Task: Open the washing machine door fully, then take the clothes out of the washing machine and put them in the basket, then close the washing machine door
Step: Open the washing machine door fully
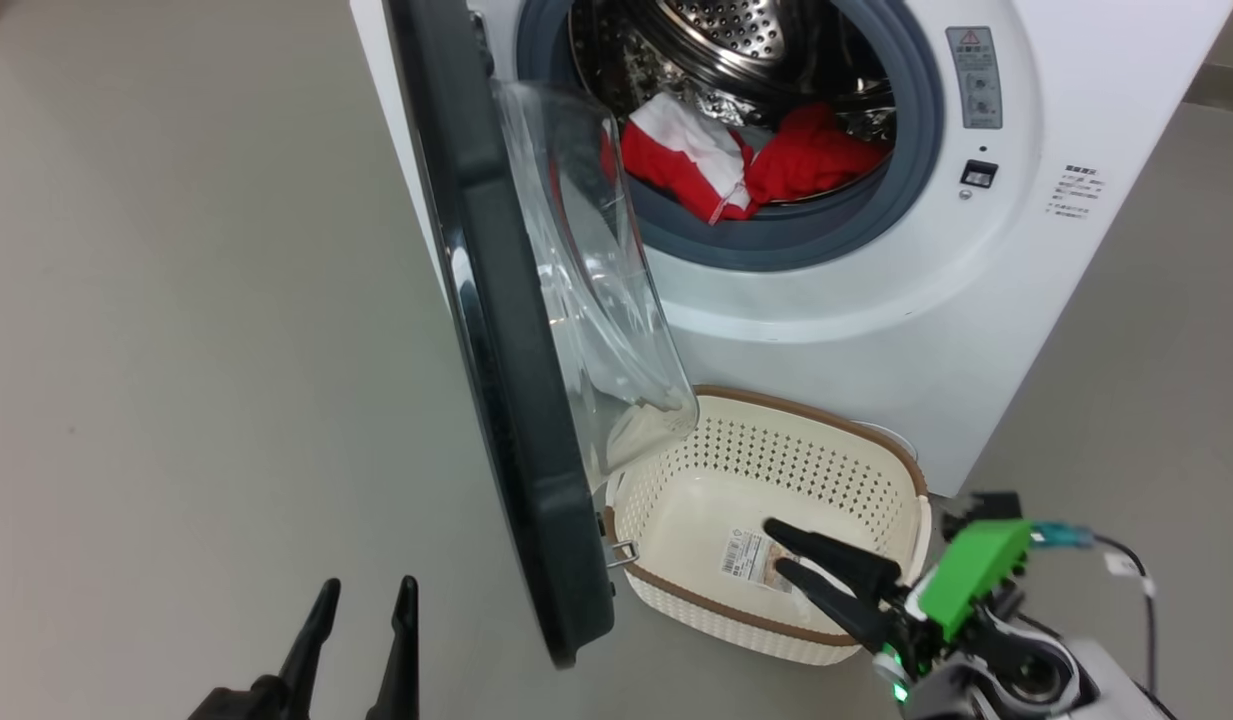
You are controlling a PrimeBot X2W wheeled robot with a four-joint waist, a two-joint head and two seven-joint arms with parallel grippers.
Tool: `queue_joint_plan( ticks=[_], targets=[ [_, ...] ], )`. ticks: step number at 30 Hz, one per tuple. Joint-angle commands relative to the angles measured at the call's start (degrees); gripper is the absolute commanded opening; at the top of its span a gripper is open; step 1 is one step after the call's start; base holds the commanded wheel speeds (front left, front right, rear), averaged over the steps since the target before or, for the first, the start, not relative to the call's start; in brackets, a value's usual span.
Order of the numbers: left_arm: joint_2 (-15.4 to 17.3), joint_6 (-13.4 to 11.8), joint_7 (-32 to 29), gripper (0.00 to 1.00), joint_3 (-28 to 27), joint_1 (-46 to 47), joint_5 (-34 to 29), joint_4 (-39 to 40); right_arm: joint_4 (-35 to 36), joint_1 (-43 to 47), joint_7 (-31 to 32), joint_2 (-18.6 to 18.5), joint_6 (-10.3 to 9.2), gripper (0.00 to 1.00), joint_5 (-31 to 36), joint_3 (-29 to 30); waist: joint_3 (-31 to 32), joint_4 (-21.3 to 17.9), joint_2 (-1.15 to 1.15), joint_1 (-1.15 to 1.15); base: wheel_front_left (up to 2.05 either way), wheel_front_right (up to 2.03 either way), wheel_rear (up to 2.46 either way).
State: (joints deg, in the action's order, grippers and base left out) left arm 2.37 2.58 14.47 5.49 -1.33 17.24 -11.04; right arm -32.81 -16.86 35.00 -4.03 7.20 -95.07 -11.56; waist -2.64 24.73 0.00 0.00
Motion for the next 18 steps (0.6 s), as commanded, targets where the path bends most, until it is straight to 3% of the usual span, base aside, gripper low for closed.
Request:
queue_joint_plan(
  ticks=[1, 9, 18],
  targets=[
    [0.51, 0.42, 0.52, 1.00, -2.26, 0.39, -0.72, 1.12, 1.32, 0.51, -1.71, -0.28, 0.29, 1.00, 1.28, -0.11, 0.29, -0.43, 0.00, 0.00, 0.00, 0.00, 0.00],
    [0.51, 0.77, 0.52, 1.00, -3.80, -0.21, -1.01, 0.77, -0.93, 5.16, -16.90, -1.81, 0.29, 1.00, 9.81, 1.06, 0.69, -1.88, 0.00, 0.00, 0.00, 0.00, 0.00],
    [0.51, 1.06, 0.53, 1.00, -4.88, -0.45, -1.28, 0.25, -1.84, 6.48, -33.27, -5.73, 0.29, 1.00, 21.19, -5.20, 0.94, -3.30, 0.00, 0.00, 0.00, 0.00, 0.00]
  ],
)
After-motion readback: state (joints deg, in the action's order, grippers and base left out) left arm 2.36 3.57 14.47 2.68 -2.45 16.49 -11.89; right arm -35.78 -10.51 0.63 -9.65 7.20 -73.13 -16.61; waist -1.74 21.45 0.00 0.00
